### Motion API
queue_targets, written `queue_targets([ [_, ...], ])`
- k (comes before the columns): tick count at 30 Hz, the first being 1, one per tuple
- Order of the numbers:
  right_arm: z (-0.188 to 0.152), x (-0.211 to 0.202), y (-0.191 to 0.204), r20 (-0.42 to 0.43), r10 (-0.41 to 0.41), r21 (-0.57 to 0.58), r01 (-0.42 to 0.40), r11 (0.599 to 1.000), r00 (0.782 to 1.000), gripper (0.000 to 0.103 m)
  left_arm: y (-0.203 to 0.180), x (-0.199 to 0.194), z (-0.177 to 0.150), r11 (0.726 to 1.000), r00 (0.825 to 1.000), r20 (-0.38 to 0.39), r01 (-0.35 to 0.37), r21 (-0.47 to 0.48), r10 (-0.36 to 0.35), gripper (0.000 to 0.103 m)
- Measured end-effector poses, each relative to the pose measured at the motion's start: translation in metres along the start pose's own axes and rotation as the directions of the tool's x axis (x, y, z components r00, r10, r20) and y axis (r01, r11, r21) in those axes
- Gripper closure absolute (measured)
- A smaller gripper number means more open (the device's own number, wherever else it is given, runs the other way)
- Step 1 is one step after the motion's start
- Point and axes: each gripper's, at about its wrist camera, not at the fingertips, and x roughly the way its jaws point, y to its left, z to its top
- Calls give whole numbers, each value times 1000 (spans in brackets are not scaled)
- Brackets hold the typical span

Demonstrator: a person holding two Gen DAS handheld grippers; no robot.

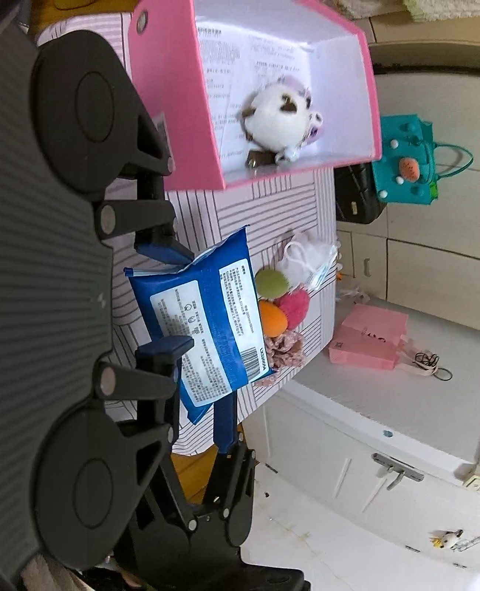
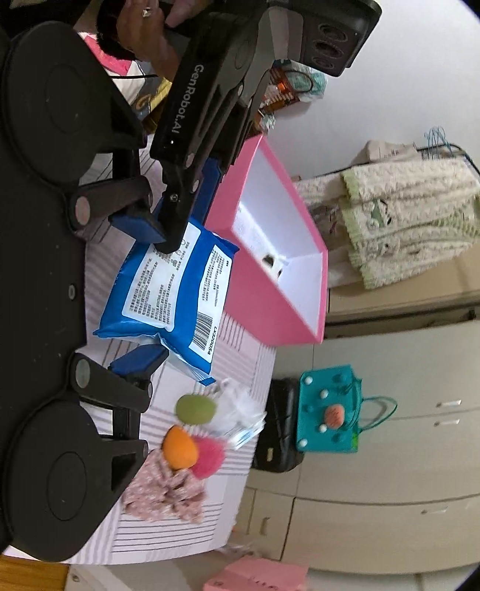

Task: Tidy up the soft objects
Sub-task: 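Lift the blue packet with the left gripper and carry it over the box, then lower the blue packet into the pink box and open the left gripper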

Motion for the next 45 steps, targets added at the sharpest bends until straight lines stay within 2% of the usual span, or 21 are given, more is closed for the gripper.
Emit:
queue_targets([
  [8,31,1,29,-6,48,-96,-48,994,999,34,10,-37,3,999,998,36,-53,8,53,63],
  [13,52,8,48,0,72,-152,-71,986,997,33,20,-57,5,993,990,80,-113,11,112,63],
  [18,76,30,58,8,96,-175,-93,980,995,33,43,-68,18,986,979,119,-162,-29,165,63],
  [23,97,63,61,-14,123,-159,-124,980,992,34,74,-67,34,976,970,119,-207,-69,214,63],
  [27,108,94,66,-53,117,-162,-124,979,992,37,102,-56,47,968,968,78,-231,-102,239,63],
  [32,119,138,59,-162,124,-103,-142,984,979,49,134,-30,60,951,955,-7,-294,-95,295,63],
  [37,117,157,61,-225,110,-100,-135,986,968,50,148,-14,64,947,948,-82,-312,-75,306,63],
  [40,118,161,68,-266,75,-144,-116,983,961,50,149,-9,63,949,945,-117,-313,-45,306,63],
  [45,120,172,82,-350,-18,-272,-84,959,936,50,150,4,61,955,940,-180,-297,-11,290,63],
])
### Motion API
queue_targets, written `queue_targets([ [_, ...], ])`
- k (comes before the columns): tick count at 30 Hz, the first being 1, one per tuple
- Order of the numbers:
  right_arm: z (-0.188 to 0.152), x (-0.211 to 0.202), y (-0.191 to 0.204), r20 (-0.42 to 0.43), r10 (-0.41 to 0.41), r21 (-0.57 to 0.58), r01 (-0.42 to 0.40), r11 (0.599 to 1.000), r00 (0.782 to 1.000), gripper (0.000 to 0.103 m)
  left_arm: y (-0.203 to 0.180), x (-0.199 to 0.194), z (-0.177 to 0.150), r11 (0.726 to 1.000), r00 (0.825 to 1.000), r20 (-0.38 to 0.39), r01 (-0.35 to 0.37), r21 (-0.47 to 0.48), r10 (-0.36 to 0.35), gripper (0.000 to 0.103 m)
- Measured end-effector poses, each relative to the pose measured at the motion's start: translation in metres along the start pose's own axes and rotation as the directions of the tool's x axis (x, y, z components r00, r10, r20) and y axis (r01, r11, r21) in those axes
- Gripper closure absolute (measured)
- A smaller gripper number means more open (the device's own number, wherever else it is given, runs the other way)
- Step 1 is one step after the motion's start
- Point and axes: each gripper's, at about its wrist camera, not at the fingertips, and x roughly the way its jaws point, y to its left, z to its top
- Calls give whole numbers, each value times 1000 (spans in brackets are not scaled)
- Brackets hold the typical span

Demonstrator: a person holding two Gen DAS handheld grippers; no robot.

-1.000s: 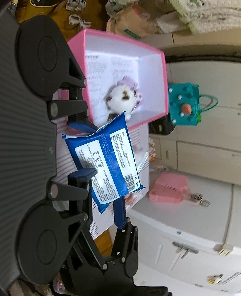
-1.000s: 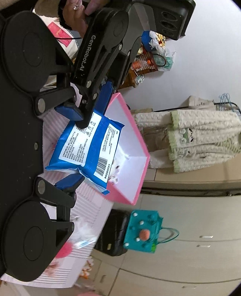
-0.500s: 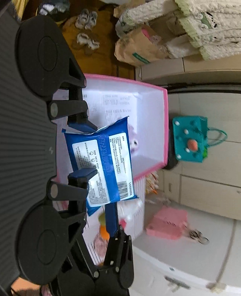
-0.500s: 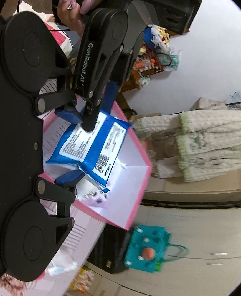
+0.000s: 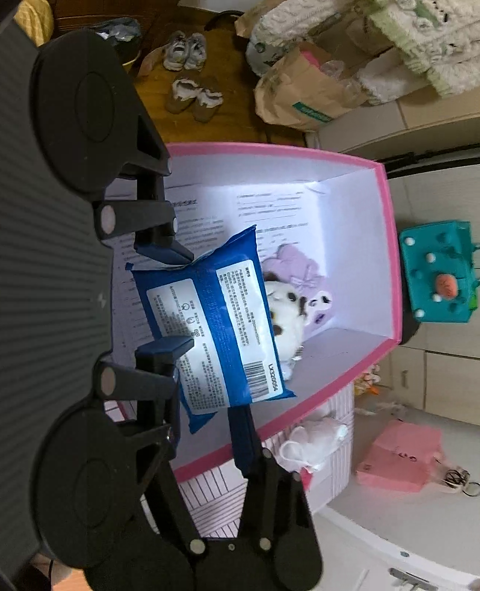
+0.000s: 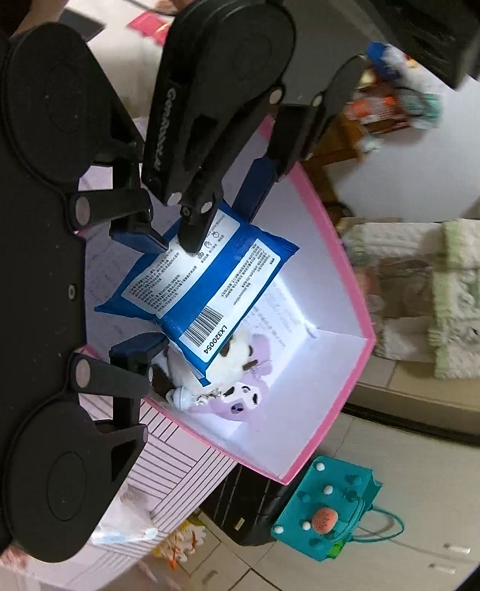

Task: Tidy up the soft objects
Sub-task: 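Lower the blue packet into the pink box and open the left gripper, then move the left tool toward the green sponge while the right tool approaches the floral scrunchie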

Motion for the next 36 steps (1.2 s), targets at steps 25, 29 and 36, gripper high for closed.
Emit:
queue_targets([
  [25,-26,-95,-2,156,-2,9,0,1000,988,48,-27,-64,-22,999,999,48,-16,47,13,52],
  [29,-40,-119,-1,183,9,7,-10,1000,983,47,-42,-86,-30,997,997,80,-22,80,15,51],
  [36,-71,-147,-8,191,28,49,-38,998,981,46,-67,-105,-36,991,997,77,1,130,-11,48],
])
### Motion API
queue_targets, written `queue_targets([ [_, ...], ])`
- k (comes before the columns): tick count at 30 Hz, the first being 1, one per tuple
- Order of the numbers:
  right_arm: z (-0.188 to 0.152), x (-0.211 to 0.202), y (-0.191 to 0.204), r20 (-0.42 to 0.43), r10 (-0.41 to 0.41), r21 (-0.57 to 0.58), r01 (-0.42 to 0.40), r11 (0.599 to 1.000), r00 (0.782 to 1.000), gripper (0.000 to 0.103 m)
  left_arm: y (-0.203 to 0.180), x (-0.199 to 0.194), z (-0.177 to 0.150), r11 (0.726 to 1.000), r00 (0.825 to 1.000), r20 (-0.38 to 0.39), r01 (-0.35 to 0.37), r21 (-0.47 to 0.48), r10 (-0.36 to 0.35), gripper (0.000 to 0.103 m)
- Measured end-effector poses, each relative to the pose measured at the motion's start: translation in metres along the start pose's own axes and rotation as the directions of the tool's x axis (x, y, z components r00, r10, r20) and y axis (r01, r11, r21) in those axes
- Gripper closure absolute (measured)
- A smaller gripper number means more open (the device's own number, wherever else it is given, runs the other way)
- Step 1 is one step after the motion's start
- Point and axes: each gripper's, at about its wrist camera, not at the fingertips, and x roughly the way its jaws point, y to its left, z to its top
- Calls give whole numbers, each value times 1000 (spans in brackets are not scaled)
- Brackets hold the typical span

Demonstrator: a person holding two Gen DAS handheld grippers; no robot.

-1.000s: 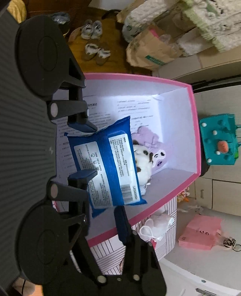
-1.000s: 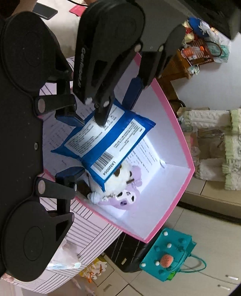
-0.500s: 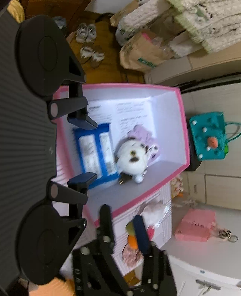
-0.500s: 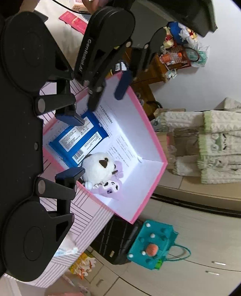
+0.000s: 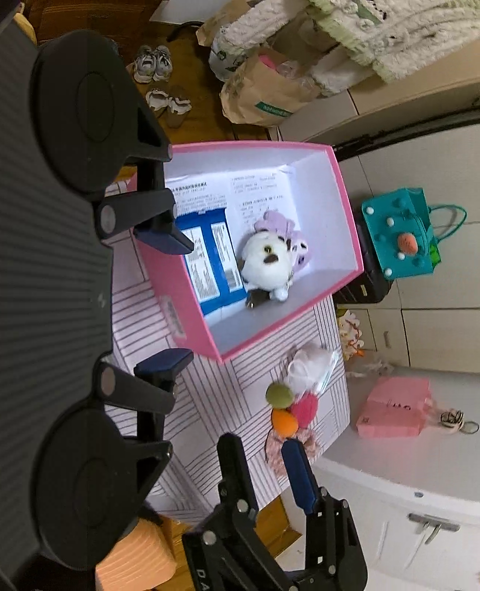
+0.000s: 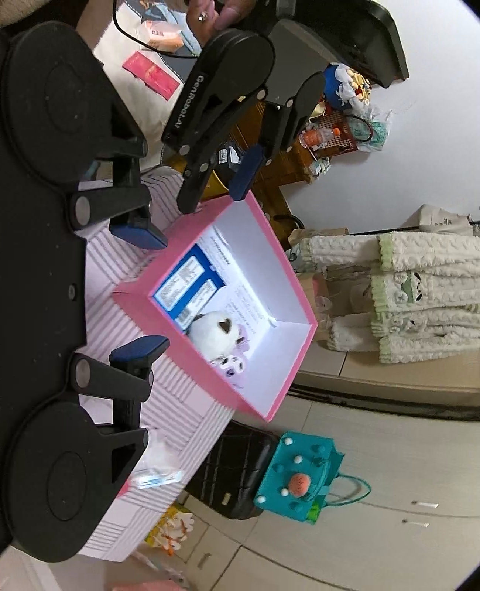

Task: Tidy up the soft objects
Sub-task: 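Move the left tool toward the green sponge while the right tool approaches the floral scrunchie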

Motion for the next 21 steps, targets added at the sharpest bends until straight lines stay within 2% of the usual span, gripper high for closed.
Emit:
queue_targets([
  [4,-18,-16,-5,1,-9,22,9,1000,1000,45,-17,-2,-1,1000,1000,3,7,28,-7,47],
  [10,-45,-34,-15,-2,-43,66,44,997,999,44,-47,0,0,996,998,-4,62,69,-61,47],
  [16,-62,-48,-20,-5,-66,34,66,997,998,42,-80,11,8,986,993,-32,116,123,-113,47],
  [21,-84,-50,-47,1,-71,70,71,995,997,40,-99,30,16,977,986,-38,169,133,-165,47],
])
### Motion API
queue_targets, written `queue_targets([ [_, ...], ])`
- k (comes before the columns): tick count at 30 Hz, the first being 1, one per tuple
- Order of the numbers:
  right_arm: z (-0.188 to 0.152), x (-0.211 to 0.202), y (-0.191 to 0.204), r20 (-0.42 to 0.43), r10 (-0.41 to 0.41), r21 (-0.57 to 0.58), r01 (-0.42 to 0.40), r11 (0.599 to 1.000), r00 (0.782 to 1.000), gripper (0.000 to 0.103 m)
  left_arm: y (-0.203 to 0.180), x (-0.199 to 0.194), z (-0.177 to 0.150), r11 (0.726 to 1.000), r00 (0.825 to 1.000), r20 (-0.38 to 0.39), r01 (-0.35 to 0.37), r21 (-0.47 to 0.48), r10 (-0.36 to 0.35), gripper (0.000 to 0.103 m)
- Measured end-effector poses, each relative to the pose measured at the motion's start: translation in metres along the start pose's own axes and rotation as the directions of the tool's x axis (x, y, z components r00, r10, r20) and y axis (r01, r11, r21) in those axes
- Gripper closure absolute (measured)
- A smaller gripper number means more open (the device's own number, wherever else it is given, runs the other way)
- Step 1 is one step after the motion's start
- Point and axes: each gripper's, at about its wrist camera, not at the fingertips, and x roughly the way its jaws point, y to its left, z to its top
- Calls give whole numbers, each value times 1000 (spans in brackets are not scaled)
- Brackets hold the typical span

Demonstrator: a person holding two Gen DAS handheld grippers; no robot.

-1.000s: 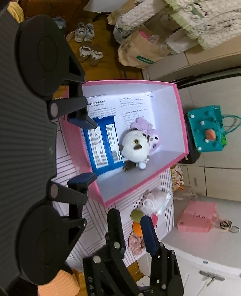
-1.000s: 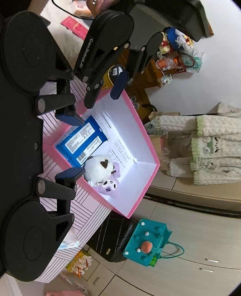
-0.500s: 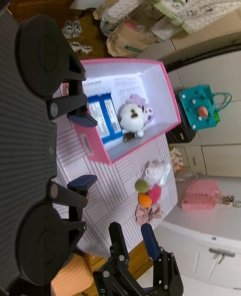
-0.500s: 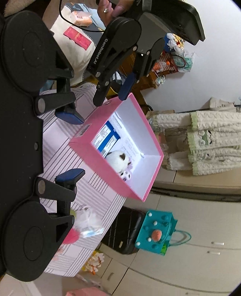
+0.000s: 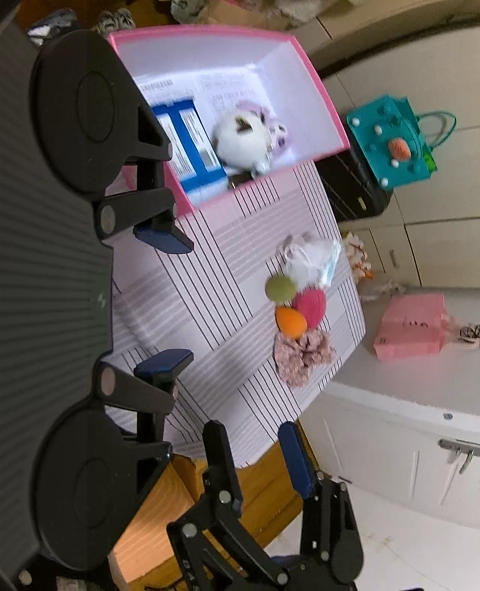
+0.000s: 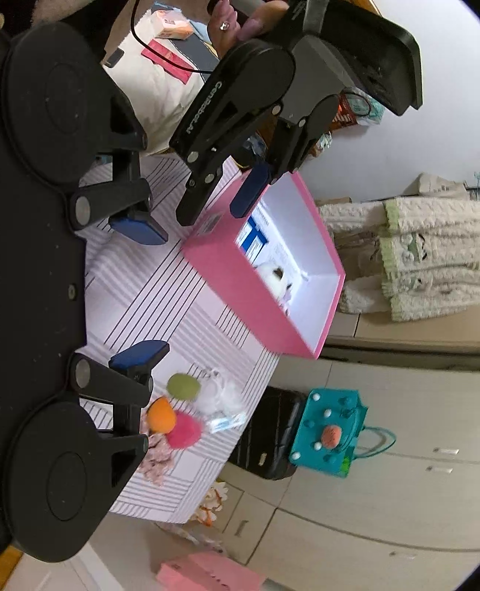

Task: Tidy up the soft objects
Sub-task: 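Move the left tool toward the green sponge while the right tool approaches the floral scrunchie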

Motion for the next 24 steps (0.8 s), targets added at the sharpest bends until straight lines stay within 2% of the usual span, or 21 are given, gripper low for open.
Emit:
queue_targets([
  [7,-19,17,-43,-21,-24,35,24,999,999,40,-7,40,17,999,998,31,47,-10,-47,47],
  [11,-28,28,-64,-12,-86,40,86,995,996,40,-3,69,21,996,998,-10,61,-66,-62,47],
  [15,-37,41,-85,-14,-107,53,108,993,994,40,2,90,24,993,997,-33,67,-100,-71,47],
  [19,-48,60,-103,-1,-147,47,147,988,989,40,1,105,29,995,1000,24,8,-100,-6,49],
  [24,-59,83,-121,43,-181,-6,181,983,983,31,5,126,32,991,993,114,5,-134,10,49],
])
